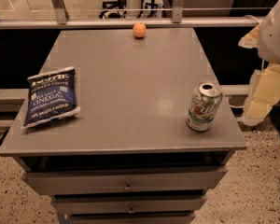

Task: Move blue chip bag near 7up can

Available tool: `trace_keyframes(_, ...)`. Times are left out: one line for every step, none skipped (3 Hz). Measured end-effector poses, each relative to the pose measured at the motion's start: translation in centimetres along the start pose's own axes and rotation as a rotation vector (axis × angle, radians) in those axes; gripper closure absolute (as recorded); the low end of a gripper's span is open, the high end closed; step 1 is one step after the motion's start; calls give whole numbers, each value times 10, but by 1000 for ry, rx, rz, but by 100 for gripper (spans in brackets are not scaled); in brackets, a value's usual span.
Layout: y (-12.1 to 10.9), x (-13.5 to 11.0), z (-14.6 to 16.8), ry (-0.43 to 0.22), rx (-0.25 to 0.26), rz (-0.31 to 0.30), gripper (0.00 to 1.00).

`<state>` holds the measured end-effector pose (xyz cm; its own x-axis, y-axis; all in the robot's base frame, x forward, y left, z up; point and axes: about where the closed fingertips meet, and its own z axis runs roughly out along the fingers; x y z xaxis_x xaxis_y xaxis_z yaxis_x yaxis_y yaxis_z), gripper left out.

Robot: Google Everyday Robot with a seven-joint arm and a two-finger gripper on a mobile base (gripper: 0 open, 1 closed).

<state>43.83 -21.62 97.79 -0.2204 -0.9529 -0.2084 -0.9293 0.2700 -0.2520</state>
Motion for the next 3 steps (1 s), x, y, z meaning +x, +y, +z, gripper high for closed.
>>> trace_keyframes(0,0,0,0,0,0,0)
trace_keyframes(-10,-35,6,-58,-3,-41,0)
trace_keyframes(-25,-116,16,-179,-25,-112,0)
